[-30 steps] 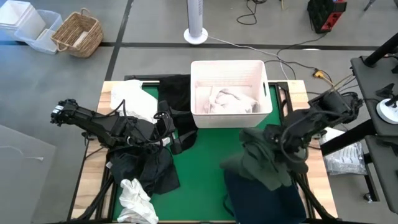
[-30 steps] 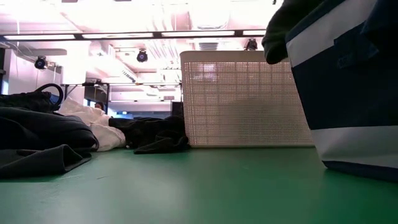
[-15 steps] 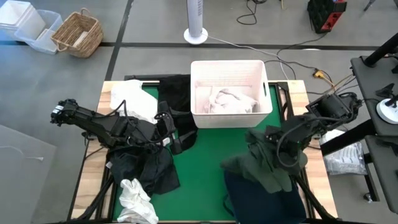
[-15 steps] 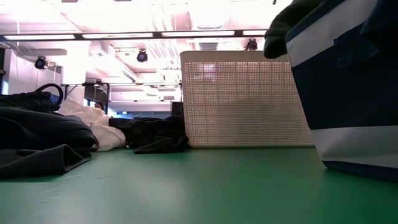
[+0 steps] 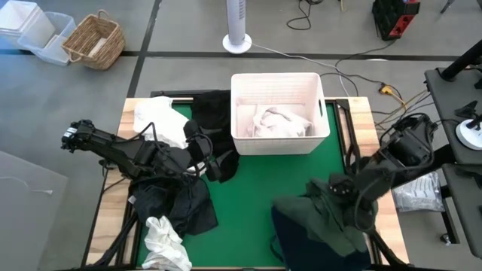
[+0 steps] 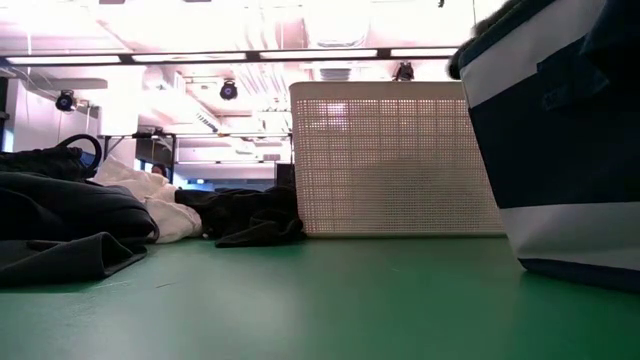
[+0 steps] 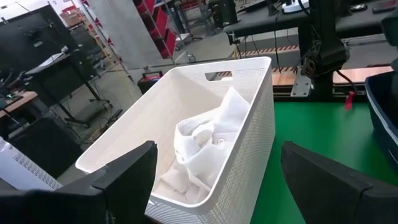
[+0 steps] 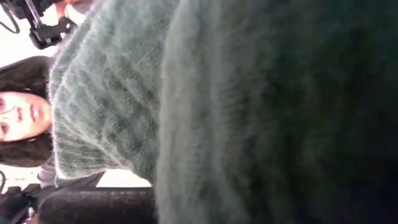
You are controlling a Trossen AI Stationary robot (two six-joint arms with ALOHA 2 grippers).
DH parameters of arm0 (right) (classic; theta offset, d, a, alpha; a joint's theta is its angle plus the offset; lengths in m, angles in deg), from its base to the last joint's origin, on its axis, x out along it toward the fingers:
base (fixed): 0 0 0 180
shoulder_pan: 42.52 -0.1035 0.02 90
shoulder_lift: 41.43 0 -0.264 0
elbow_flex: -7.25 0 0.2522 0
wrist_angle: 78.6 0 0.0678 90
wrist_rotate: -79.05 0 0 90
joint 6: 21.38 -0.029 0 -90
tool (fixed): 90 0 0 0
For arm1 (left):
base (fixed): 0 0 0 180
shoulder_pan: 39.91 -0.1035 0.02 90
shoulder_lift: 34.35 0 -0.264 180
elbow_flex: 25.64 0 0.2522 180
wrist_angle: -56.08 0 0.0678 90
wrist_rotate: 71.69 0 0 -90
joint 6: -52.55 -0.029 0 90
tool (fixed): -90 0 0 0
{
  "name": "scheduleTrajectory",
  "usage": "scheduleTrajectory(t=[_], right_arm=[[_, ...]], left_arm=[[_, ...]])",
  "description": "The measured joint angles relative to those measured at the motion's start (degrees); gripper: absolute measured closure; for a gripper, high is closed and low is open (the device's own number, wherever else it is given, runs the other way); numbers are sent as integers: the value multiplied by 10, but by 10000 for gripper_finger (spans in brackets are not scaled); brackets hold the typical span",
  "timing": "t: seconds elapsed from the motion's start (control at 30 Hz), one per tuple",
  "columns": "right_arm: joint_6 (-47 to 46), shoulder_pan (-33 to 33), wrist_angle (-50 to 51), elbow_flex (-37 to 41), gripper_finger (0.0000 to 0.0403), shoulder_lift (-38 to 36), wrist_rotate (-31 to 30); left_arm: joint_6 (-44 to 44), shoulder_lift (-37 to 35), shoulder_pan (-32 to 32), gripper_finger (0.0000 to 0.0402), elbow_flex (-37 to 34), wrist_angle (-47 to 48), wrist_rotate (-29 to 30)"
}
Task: Sort clothes
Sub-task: Put the green long sleeve shirt into the blue laundry bin
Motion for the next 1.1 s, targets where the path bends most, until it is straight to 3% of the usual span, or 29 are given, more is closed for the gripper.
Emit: scheduleTrajectory(t=[0.27, 0.63, 0.87, 1.1], right_arm=[[-79, -50, 3, 11, 386, 0, -45], [-87, -56, 15, 12, 386, 0, -176], [-37, -56, 6, 13, 386, 16, -253], [77, -56, -123, 13, 386, 46, -289]], left_arm=[[4, 0, 0, 87, 0, -1, 0], [5, 0, 0, 87, 0, 0, 0], [5, 0, 0, 87, 0, 0, 0], [5, 0, 0, 87, 0, -1, 0]])
